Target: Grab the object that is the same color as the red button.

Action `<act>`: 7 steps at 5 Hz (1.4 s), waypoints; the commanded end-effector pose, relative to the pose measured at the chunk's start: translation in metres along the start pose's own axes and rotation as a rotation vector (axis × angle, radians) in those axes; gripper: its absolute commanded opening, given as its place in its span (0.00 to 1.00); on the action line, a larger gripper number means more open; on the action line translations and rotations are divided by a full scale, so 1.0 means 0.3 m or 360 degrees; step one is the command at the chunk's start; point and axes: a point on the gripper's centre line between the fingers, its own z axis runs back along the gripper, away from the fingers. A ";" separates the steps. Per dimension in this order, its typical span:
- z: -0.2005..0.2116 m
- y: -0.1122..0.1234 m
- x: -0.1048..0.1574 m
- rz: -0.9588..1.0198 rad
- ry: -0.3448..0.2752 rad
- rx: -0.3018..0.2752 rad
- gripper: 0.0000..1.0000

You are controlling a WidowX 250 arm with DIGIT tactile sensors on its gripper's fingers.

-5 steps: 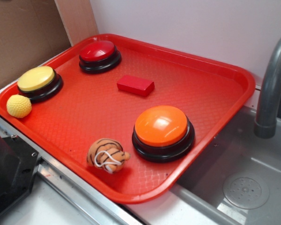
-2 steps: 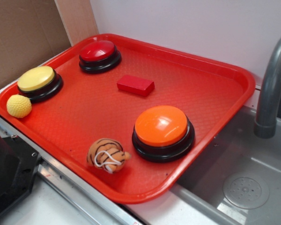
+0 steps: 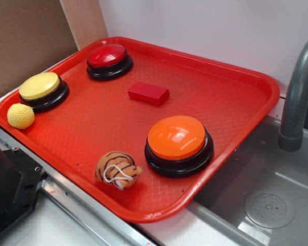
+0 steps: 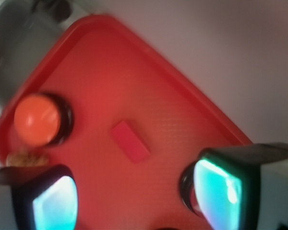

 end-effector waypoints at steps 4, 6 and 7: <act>-0.359 -0.028 -0.070 -0.0271 0.0246 0.0131 1.00; -0.419 0.008 -0.096 -0.0195 0.0242 0.0078 1.00; -0.461 0.001 -0.125 -0.0206 0.0268 0.0058 1.00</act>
